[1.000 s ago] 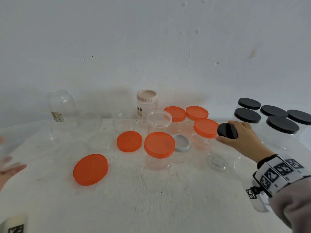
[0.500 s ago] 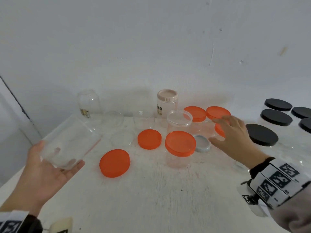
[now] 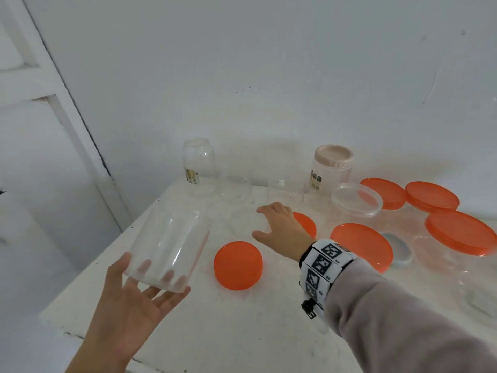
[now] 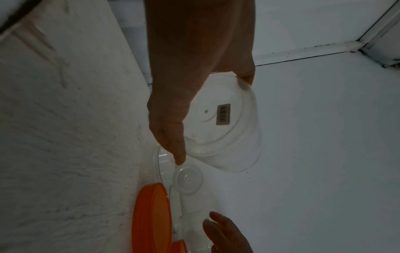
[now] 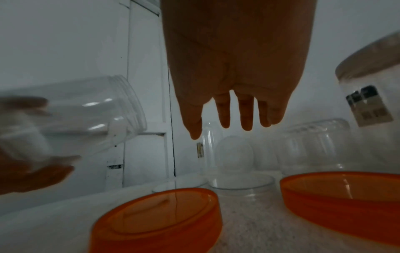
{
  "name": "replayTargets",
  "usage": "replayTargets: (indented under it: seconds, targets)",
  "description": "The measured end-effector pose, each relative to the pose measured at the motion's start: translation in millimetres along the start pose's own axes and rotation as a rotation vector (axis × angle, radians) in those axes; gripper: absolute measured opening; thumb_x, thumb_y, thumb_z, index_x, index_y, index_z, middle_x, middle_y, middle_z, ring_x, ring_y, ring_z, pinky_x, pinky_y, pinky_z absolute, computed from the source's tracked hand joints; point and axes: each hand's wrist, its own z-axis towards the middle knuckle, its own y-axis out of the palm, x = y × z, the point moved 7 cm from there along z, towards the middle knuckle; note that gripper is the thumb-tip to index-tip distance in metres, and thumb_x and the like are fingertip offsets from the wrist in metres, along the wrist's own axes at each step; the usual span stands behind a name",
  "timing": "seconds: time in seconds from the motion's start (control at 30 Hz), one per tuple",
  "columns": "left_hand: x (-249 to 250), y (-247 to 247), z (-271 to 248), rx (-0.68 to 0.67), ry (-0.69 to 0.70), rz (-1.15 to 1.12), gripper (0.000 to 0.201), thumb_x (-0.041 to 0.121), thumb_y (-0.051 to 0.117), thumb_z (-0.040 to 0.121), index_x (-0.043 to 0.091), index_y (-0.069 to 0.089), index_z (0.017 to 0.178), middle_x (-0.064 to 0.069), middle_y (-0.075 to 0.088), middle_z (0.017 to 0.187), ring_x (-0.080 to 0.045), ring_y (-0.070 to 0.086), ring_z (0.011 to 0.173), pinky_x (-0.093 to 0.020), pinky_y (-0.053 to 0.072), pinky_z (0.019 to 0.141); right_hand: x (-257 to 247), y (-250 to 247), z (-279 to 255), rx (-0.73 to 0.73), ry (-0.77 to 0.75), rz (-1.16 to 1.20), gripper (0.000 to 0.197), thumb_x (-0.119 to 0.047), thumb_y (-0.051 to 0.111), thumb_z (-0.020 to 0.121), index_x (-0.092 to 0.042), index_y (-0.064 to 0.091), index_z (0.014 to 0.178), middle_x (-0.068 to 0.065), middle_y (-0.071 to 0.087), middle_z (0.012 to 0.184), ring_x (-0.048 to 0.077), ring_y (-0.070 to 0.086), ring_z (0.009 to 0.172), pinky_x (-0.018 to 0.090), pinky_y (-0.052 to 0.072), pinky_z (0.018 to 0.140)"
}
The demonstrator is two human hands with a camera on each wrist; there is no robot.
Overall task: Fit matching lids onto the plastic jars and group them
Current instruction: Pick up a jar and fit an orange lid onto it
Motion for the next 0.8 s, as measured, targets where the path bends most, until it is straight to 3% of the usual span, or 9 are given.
replayTargets:
  seconds: [0.13,0.27,0.47,0.57,0.7,0.8]
  targets:
    - [1.5,-6.2,2.3,0.033,-0.023,-0.018,0.062,0.055,0.065,0.068,0.023,0.053,0.119,-0.023,0.055,0.115,-0.047,0.062,0.103,-0.062,0.053,0.076,4.2,21.8,33.9,-0.134,0.064,-0.069,0.063,-0.041,0.055,0.093,-0.015,0.032,0.145,0.01,0.035,0.143,0.029,0.031,0.133,0.04,0.034,0.105]
    - [2.5,-8.4,8.9,0.098,-0.025,-0.016,0.075,0.056,0.064,0.066,0.013,0.052,0.127,-0.027,0.06,0.118,-0.041,0.062,0.107,-0.053,0.055,0.083,8.1,36.6,57.7,-0.219,0.102,-0.142,0.064,-0.043,0.055,0.092,-0.016,0.031,0.145,0.012,0.034,0.143,0.03,0.033,0.132,0.04,0.037,0.101]
    - [-5.1,-8.1,21.4,0.146,-0.065,0.005,0.077,0.048,0.068,0.065,0.01,0.048,0.13,-0.031,0.062,0.115,-0.039,0.063,0.107,-0.056,0.053,0.079,18.1,55.8,76.1,-0.349,0.18,-0.258,0.082,-0.056,0.064,0.082,-0.022,0.026,0.147,0.013,0.028,0.146,0.032,0.028,0.135,0.047,0.036,0.103]
    - [-9.7,-8.7,25.3,0.144,-0.076,-0.01,0.079,0.039,0.07,0.066,0.008,0.044,0.134,-0.031,0.052,0.131,-0.041,0.062,0.109,-0.061,0.05,0.082,20.4,58.2,79.9,-0.344,0.208,-0.28,0.09,-0.059,0.068,0.076,-0.023,0.024,0.146,0.014,0.032,0.143,0.033,0.032,0.133,0.048,0.036,0.104]
    - [-17.6,-3.2,25.3,0.091,-0.109,-0.014,0.079,0.032,0.074,0.062,0.003,0.046,0.13,-0.035,0.055,0.124,-0.045,0.061,0.107,-0.064,0.05,0.08,17.7,54.7,80.2,-0.284,0.222,-0.276,0.089,-0.054,0.073,0.075,-0.018,0.026,0.142,0.011,0.038,0.136,0.03,0.041,0.125,0.044,0.039,0.1]
    - [-20.2,-1.6,24.0,0.082,-0.088,0.019,0.081,0.026,0.073,0.063,-0.005,0.043,0.132,-0.036,0.048,0.131,-0.045,0.059,0.112,-0.063,0.05,0.082,15.3,46.9,76.2,-0.246,0.244,-0.239,0.094,-0.05,0.075,0.074,-0.014,0.023,0.143,0.013,0.035,0.137,0.031,0.038,0.126,0.043,0.04,0.1]
